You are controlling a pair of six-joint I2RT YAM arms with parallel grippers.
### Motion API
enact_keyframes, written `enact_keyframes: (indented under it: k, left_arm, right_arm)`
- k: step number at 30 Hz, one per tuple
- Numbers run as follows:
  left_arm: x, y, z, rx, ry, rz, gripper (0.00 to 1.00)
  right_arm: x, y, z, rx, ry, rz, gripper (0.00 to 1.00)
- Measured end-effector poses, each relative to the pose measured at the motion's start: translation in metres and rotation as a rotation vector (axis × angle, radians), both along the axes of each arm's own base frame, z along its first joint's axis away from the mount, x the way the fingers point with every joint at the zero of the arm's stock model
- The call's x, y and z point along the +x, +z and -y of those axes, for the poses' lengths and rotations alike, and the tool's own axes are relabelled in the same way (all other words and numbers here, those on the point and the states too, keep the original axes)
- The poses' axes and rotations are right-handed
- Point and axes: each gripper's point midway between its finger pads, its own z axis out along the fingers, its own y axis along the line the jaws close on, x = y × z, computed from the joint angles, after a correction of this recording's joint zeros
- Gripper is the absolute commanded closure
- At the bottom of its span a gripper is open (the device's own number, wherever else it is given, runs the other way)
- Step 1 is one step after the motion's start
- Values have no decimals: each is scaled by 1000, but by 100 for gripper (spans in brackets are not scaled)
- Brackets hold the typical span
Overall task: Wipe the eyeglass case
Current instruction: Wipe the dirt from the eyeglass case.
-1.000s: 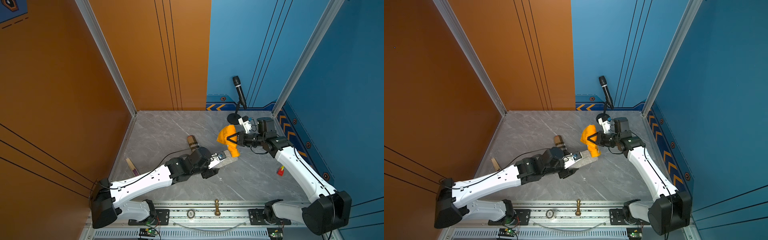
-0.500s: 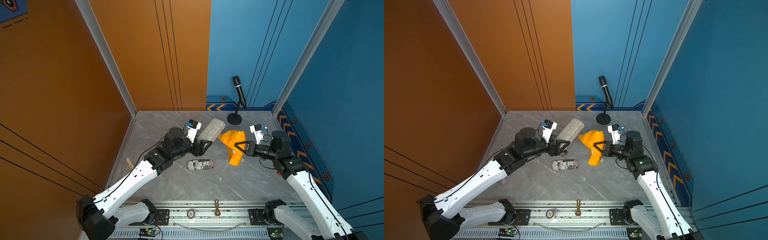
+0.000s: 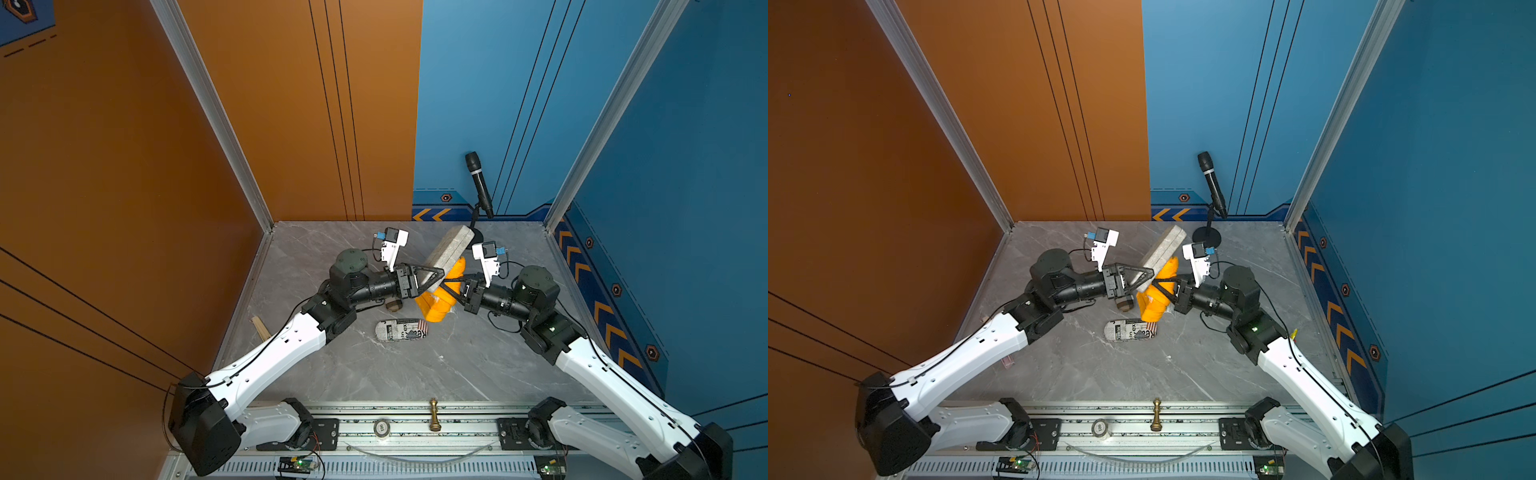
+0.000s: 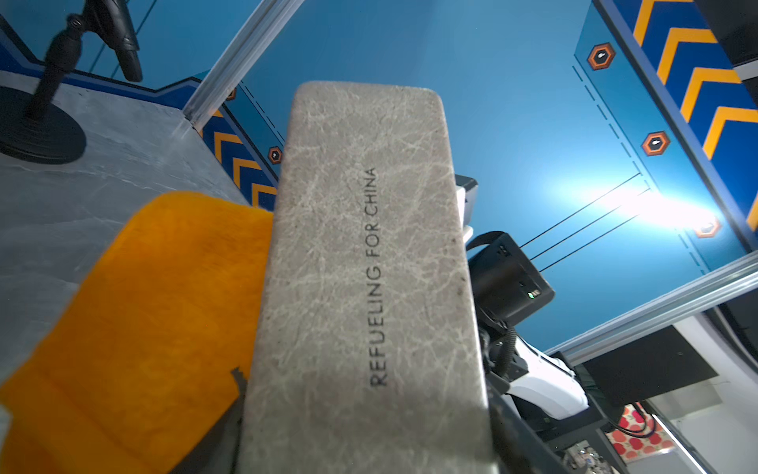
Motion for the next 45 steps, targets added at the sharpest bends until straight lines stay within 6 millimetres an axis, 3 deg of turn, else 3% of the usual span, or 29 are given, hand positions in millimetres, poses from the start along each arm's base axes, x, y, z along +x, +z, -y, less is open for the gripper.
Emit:
enact_keyframes:
  k: [3, 6, 10, 15, 20, 24, 28, 34, 38, 41, 45]
  left_arm:
    - [-3, -7, 1, 5, -18, -36, 77]
    - [-4, -12, 0, 22, -20, -55, 78]
    - [-6, -10, -1, 17, -20, -52, 77]
    - [-1, -10, 0, 3, -15, -59, 77]
    - [11, -13, 2, -19, -7, -81, 77]
    - [15, -23, 10, -23, -36, -127, 77]
    - [17, -33, 17, -16, -61, -157, 77]
    - [9, -35, 23, -15, -103, -164, 77]
    - [-8, -38, 31, 2, -175, -154, 78]
    - [-30, -54, 37, 66, -264, -183, 79]
    - [-42, -75, 35, 154, -310, -202, 78]
  right_arm:
    - [20, 2, 17, 0, -67, -2, 100]
    - [41, 21, 40, 10, -146, 25, 100]
    - [44, 42, 48, 16, -170, 68, 100]
    - [23, 36, 26, -15, -108, 75, 100]
    - [-21, 7, -4, -73, 34, 58, 100]
    - [-34, -9, -6, -112, 82, 45, 100]
    - [-19, -14, 8, -126, 51, 15, 100]
    - [47, 2, 55, -123, -149, -20, 100]
    - [74, 17, 89, -123, -270, -22, 100]
    - [85, 36, 113, -100, -349, -1, 100]
    - [82, 49, 124, -95, -393, 12, 100]
